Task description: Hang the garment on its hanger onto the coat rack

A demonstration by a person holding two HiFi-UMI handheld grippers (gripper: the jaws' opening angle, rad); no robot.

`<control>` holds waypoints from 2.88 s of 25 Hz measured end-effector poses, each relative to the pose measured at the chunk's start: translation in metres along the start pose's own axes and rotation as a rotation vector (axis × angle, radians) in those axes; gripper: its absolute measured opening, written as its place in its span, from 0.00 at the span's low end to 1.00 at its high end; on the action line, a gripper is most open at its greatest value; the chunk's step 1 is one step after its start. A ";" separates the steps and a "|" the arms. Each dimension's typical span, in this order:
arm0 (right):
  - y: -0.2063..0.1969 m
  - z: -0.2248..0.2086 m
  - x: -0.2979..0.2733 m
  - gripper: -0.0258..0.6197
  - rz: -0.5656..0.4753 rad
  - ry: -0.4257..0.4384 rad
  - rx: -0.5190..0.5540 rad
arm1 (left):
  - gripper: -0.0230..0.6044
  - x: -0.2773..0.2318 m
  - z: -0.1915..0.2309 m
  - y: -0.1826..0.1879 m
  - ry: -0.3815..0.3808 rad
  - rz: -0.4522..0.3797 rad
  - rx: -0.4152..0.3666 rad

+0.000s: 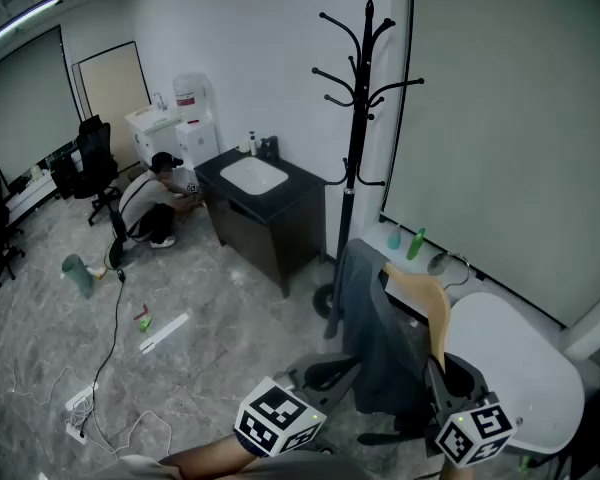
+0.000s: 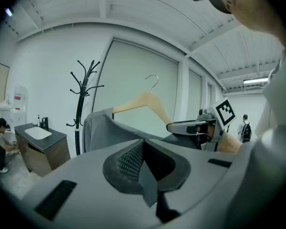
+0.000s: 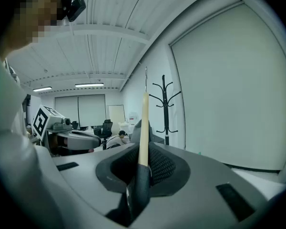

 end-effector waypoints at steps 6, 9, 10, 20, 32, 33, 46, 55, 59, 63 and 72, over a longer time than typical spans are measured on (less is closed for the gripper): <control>0.005 -0.010 0.005 0.14 -0.009 -0.003 0.000 | 0.04 -0.006 -0.007 0.002 0.003 0.000 -0.004; 0.007 -0.014 0.006 0.14 -0.008 0.004 -0.004 | 0.04 -0.010 -0.009 0.003 0.007 0.004 -0.005; 0.007 -0.015 0.006 0.14 -0.008 0.006 -0.005 | 0.04 -0.011 -0.010 0.003 0.008 0.005 -0.005; 0.013 -0.037 -0.003 0.14 -0.013 0.042 -0.022 | 0.04 -0.022 -0.017 -0.003 0.054 0.023 0.000; 0.036 -0.064 -0.059 0.14 -0.032 -0.018 -0.012 | 0.04 -0.053 0.034 -0.006 0.046 0.008 0.013; 0.038 -0.067 -0.068 0.14 -0.031 -0.026 -0.010 | 0.04 -0.058 0.044 -0.006 0.040 0.006 0.012; 0.083 -0.123 -0.193 0.14 -0.059 -0.227 -0.029 | 0.04 -0.130 0.195 0.013 -0.081 -0.016 -0.021; 0.110 -0.169 -0.256 0.14 -0.072 -0.334 -0.026 | 0.04 -0.174 0.261 0.011 -0.125 0.000 -0.018; 0.126 -0.203 -0.290 0.14 -0.072 -0.352 -0.017 | 0.04 -0.207 0.289 0.011 -0.119 0.011 -0.003; 0.149 -0.239 -0.324 0.14 -0.075 -0.352 0.006 | 0.04 -0.245 0.316 0.024 -0.098 0.007 -0.019; 0.218 -0.301 -0.412 0.14 -0.097 -0.294 0.109 | 0.04 -0.327 0.367 0.056 -0.031 -0.001 -0.049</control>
Point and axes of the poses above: the fingertips, and each gripper's own axes: x backward along the fingers, z to its left, y out of its top, the point moved 2 cm from there along x, backward along the fingers, and after that the axes turned 10 degrees about -x, right-handed, at the moved point
